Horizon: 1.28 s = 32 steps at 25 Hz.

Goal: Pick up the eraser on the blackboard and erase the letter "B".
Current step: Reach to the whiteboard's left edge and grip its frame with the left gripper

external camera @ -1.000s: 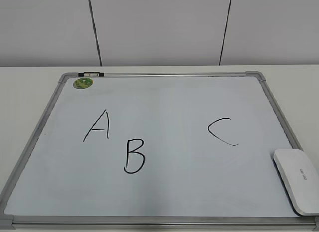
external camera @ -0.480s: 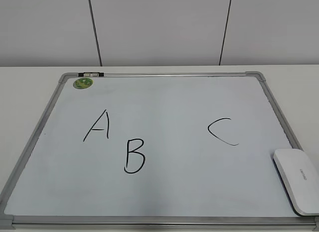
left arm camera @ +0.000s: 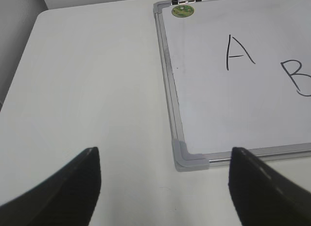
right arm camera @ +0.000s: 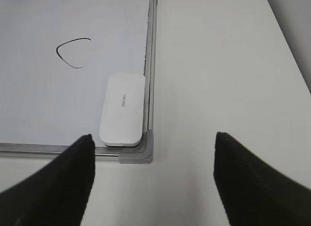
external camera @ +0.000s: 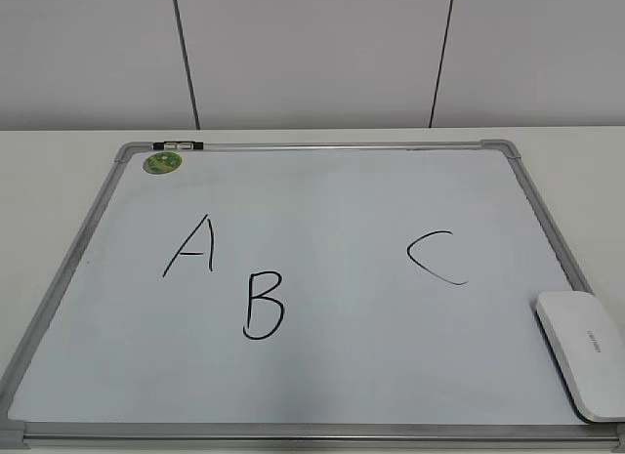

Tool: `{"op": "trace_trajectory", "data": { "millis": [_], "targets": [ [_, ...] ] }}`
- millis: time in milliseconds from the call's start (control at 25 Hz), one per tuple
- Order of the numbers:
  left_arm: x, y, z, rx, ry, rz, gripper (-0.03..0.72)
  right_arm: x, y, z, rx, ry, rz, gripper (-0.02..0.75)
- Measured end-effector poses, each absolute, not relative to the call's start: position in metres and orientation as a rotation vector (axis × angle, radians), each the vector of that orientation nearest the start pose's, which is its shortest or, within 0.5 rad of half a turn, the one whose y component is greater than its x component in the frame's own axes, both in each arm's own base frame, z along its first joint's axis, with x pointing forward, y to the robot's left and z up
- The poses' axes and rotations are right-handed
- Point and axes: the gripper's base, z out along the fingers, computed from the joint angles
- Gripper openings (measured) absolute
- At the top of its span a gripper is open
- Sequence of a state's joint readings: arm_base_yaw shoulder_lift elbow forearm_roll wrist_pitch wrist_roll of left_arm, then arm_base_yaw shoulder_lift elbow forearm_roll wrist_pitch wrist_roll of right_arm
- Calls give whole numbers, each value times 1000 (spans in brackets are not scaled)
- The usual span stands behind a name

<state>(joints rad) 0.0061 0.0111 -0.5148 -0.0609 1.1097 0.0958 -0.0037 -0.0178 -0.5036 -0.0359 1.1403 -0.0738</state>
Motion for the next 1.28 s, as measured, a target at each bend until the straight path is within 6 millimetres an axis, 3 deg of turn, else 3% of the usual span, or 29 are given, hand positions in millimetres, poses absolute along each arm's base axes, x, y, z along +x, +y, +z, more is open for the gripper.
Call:
{"op": "trace_trajectory", "data": {
  "millis": [240, 400, 720, 1280],
  "targets": [
    [-2, -5, 289, 96, 2068, -11, 595, -12, -3, 272, -70, 2102, -90, 586],
    [20, -5, 309, 89, 2059, -10, 594, -12, -3, 272, -70, 2102, -90, 586],
    [96, -5, 326, 70, 2142, -39, 593, -12, -3, 272, -70, 2102, -90, 586],
    [236, -6, 312, 74, 2591, -76, 589, -12, -3, 272, -70, 2102, -90, 586]
  ]
}}
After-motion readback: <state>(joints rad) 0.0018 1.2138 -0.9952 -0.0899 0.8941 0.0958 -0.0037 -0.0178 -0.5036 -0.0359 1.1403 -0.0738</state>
